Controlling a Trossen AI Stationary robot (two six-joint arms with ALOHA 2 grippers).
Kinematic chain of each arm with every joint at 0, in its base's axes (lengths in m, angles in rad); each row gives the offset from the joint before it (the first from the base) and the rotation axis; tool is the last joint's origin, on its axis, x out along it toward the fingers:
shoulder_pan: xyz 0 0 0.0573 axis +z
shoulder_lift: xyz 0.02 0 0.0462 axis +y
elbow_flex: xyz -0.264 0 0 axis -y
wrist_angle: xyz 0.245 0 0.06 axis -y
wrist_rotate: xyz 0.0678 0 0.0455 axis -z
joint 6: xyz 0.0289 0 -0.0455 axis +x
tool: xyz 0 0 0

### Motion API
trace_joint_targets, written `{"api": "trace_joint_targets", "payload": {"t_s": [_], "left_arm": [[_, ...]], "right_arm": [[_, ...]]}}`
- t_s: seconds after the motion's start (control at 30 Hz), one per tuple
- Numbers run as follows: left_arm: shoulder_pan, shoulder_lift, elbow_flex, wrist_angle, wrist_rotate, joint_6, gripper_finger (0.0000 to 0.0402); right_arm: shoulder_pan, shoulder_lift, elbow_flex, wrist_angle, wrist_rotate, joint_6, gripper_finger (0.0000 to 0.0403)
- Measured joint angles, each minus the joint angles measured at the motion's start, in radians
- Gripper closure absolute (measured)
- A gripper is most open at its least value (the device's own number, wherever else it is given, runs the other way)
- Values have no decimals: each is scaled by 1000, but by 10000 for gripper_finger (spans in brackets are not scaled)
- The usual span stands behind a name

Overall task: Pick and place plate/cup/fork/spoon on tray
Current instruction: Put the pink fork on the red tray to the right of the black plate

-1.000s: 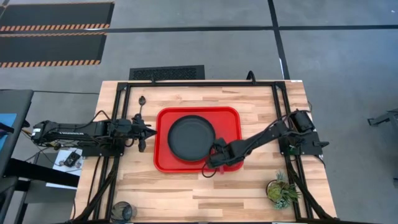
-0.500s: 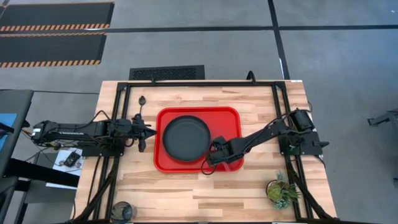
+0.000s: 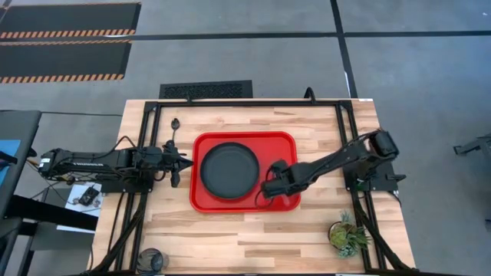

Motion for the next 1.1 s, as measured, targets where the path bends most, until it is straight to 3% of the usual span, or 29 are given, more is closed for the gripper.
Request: {"api": "trace_joint_targets", "payload": {"t_s": [0.17, 0.43, 0.83, 1.1], "left_arm": [[0, 0, 0, 1, 0, -1, 401], [0, 0, 0, 0, 0, -26, 402], [0, 0, 0, 5, 0, -26, 401], [0, 0, 0, 4, -2, -26, 401]], "right_arm": [[-33, -36, 0, -109, 64, 134, 362], [-130, 21, -3, -122, 66, 123, 363], [-169, 5, -159, 81, 14, 114, 363], [-203, 6, -167, 87, 1, 82, 363]]}}
